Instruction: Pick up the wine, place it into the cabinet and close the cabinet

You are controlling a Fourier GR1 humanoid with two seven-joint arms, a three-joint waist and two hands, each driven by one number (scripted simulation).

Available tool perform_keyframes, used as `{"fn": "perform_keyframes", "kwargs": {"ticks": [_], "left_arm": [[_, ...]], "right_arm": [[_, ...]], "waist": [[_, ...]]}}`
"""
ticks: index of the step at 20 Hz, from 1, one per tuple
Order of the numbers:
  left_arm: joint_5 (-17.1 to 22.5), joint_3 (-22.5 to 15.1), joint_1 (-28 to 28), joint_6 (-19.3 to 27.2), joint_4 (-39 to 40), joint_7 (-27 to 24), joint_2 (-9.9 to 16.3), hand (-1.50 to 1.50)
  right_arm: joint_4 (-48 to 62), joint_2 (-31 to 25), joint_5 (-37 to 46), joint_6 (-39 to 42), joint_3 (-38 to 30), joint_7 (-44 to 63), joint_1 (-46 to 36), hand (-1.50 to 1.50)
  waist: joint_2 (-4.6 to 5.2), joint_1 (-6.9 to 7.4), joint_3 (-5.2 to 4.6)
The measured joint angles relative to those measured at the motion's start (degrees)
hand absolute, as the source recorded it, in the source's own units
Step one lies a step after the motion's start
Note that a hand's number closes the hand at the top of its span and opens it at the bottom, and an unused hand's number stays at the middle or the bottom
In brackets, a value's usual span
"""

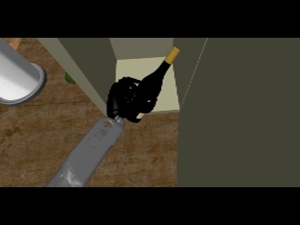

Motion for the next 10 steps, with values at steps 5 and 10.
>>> {"fn": "perform_keyframes", "kwargs": {"ticks": [5, 10], "left_arm": [[3.46, 4.48, -5.33, -1.30, 8.32, -6.05, -0.25, 1.50], [7.22, 7.37, -9.22, -0.65, 13.95, -9.60, -0.24, 1.50]], "right_arm": [[-0.09, 0.00, -0.46, 0.71, 0.28, -0.43, 1.49, -1.50], [0.10, -0.10, -0.87, 1.01, -0.04, -0.82, 0.96, -1.50]], "waist": [[0.25, -0.12, -0.08], [0.56, -0.73, -0.11]]}}
